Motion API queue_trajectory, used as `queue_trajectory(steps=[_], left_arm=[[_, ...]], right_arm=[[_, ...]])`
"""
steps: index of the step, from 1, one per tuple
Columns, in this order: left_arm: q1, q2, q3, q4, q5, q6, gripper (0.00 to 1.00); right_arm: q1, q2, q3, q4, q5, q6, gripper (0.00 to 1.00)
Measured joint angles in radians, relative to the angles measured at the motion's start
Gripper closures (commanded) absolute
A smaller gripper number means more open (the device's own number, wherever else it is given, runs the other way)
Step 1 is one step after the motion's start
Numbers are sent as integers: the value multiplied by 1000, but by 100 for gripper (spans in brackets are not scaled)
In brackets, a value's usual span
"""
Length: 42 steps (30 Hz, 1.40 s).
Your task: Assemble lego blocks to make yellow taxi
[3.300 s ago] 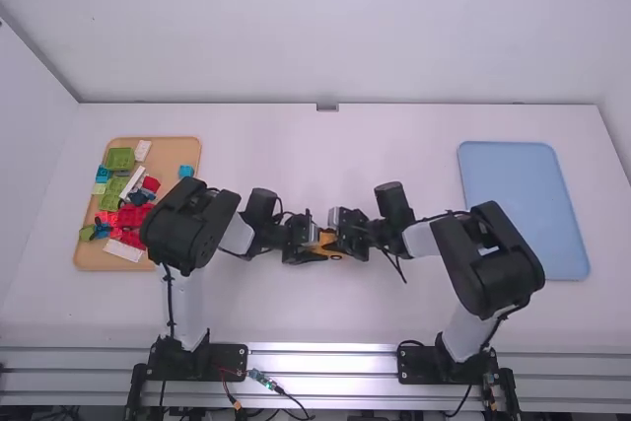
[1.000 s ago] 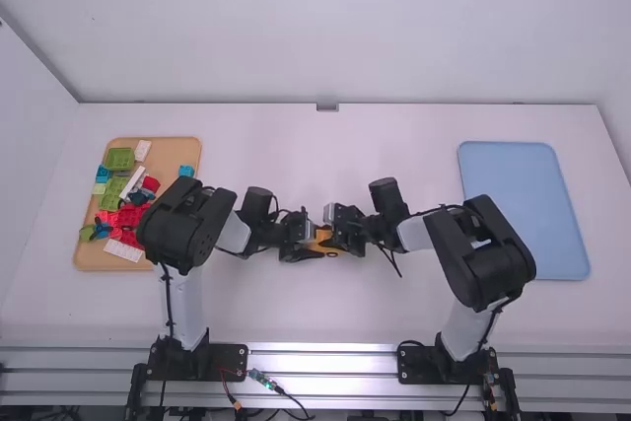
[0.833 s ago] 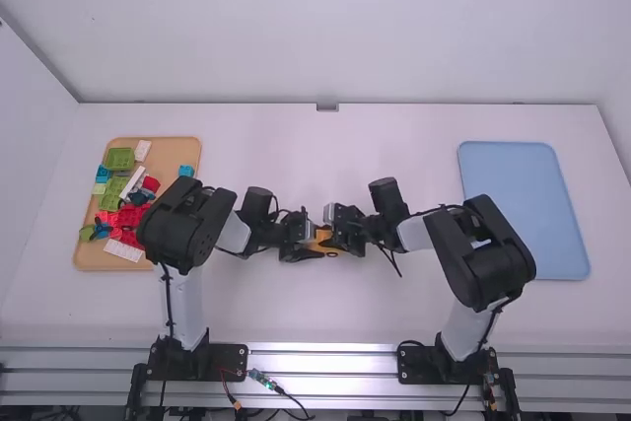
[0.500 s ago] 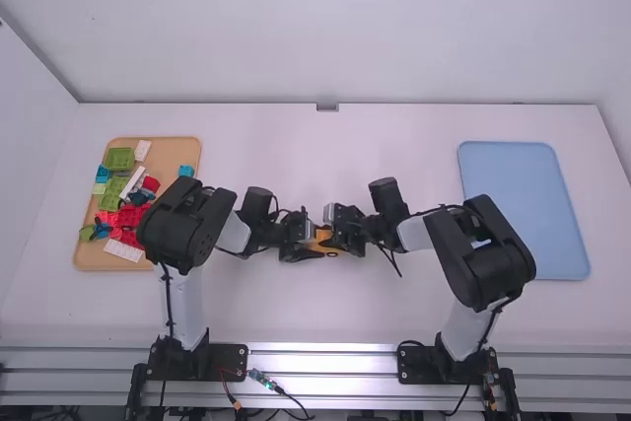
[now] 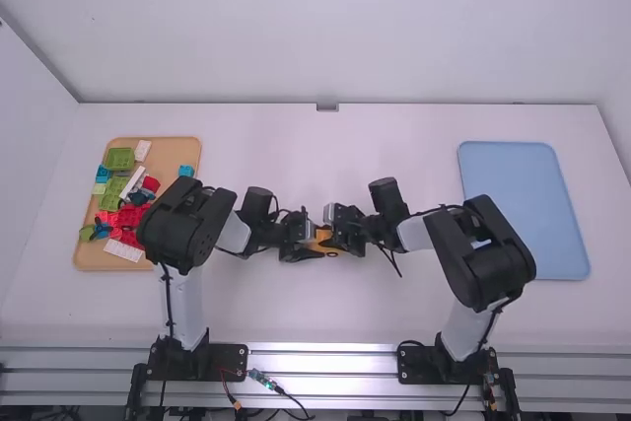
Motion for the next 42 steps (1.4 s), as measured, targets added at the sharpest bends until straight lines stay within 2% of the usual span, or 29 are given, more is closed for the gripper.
queue_trajectory(steps=[7, 10, 24, 31, 32, 37, 42], left_arm=[[0, 0, 0, 0, 0, 0, 60], [0, 0, 0, 0, 0, 0, 60], [-21, 0, 0, 3, -7, -4, 60], [-22, 0, 0, 2, -6, -4, 60], [-22, 0, 0, 2, -7, -4, 60], [-23, 0, 0, 3, -8, -4, 60], [-23, 0, 0, 3, -8, -4, 60]], right_arm=[[-2, -1, 0, -3, -3, -1, 72], [-2, -1, 0, -3, -3, 0, 66], [16, 6, 0, -21, 42, 21, 62], [15, 6, 0, -19, 53, 22, 53], [15, 6, 0, -21, 55, 22, 49], [15, 1, 0, -39, 62, 22, 42], [15, -12, 0, -37, 64, 23, 39]])
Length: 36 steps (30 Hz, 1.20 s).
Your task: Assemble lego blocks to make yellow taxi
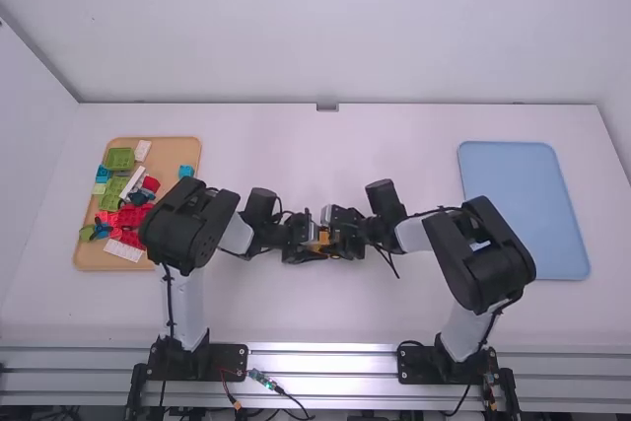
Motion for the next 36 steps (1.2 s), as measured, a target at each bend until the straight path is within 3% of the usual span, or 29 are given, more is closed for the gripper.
queue_trajectory(steps=[9, 15, 21, 25, 26, 28, 31, 36], left_arm=[[0, 0, 0, 1, -2, -1, 60], [0, 0, 0, 0, -2, 0, 56], [-1, 0, 0, 0, -2, 0, 46], [-1, 0, 0, 0, 0, -1, 23], [-1, 0, 0, 0, 0, -1, 23], [-1, 0, 0, 2, 0, -2, 1], [-1, 0, 0, 5, -13, -39, 1], [-3, -2, 0, 6, -26, -66, 1]], right_arm=[[-57, -68, 0, -21, -55, 0, 38], [-153, -140, 0, -161, -92, -50, 37], [-251, -223, -14, -264, -129, -135, 31], [-326, -270, -95, -191, -140, -162, 24], [-326, -270, -95, -191, -140, -162, 24], [-358, -278, -154, -122, -153, -164, 18], [-383, -279, -234, 2, -170, -141, 13], [-384, -259, -289, 146, -181, -79, 15]])
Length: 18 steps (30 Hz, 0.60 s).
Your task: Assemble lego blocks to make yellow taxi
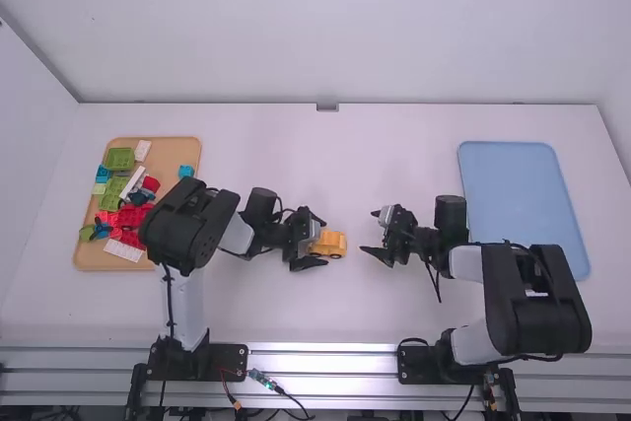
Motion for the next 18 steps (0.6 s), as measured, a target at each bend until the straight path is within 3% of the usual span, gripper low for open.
queue_trajectory(steps=[7, 18], left_arm=[[1, -98, -18, -113, -65, -18, 1], [62, -427, 0, -563, -82, 95, 1]], right_arm=[[63, 152, 4, 86, -4, 26, 10], [220, 325, 127, 118, -25, 25, 1]])
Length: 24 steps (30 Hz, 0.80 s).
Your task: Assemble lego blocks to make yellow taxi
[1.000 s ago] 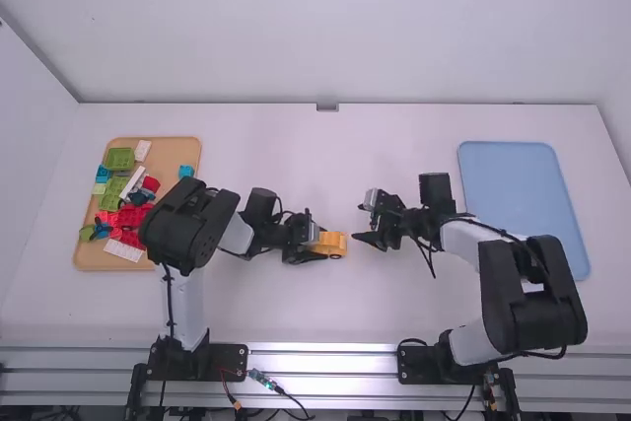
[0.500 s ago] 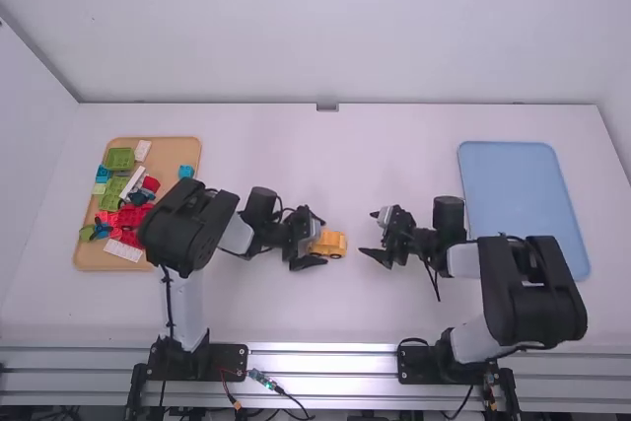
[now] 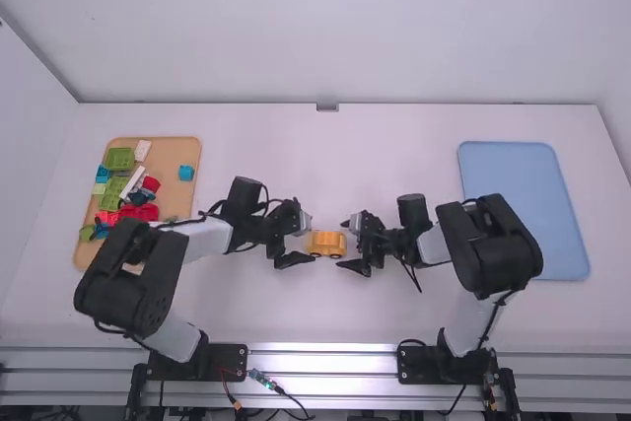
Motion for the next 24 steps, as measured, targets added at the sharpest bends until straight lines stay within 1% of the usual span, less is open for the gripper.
queue_trajectory(steps=[5, 10, 15, 17, 18, 21, 24], left_arm=[[69, -79, 13, -59, 0, 25, 1], [140, -91, 13, -74, 5, 25, 1], [192, -91, 13, -73, 50, 24, 1], [204, -91, 13, -73, 62, 25, 1], [213, -91, 13, -73, 73, 25, 1], [227, -91, 13, -74, 91, 25, 1], [230, -91, 13, -73, 109, 25, 1]], right_arm=[[60, 63, 66, 2, 15, -8, 1], [113, 94, 110, 3, 47, 13, 0], [161, 112, 135, 11, 107, 48, 10], [172, 113, 133, 38, 125, 61, 15], [182, 114, 130, 80, 143, 80, 17], [196, 114, 114, 146, 183, 111, 19], [198, 114, 83, 181, 220, 137, 18]])
